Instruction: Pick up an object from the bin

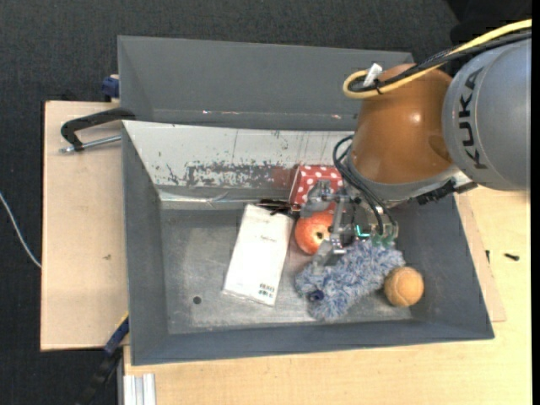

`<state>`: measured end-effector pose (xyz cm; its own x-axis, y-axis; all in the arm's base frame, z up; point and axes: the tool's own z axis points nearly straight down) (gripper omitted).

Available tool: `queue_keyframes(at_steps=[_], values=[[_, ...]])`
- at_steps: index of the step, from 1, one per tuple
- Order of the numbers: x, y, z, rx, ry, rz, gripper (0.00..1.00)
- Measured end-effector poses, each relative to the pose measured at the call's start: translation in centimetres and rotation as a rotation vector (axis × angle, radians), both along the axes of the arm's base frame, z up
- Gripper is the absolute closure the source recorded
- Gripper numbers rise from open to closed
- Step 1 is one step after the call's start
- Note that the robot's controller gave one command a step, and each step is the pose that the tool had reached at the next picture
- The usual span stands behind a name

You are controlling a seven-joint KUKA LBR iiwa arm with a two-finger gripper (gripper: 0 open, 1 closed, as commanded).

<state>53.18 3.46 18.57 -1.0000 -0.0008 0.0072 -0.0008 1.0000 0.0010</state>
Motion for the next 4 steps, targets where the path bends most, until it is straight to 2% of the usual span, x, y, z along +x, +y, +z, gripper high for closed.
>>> queue_keyframes(at_steps=[1,2,3,4], values=[[0.1,0.0,0.4,0.0,-0.007,-0.001,0.0],[0.1,-1.8,-11.2,0.001,-0.012,0.01,1.0],[0.1,-1.8,-11.2,0.001,-0.012,0.01,1.0],[0.8,-1.4,-6.2,0.001,-0.014,-0.069,0.0]])
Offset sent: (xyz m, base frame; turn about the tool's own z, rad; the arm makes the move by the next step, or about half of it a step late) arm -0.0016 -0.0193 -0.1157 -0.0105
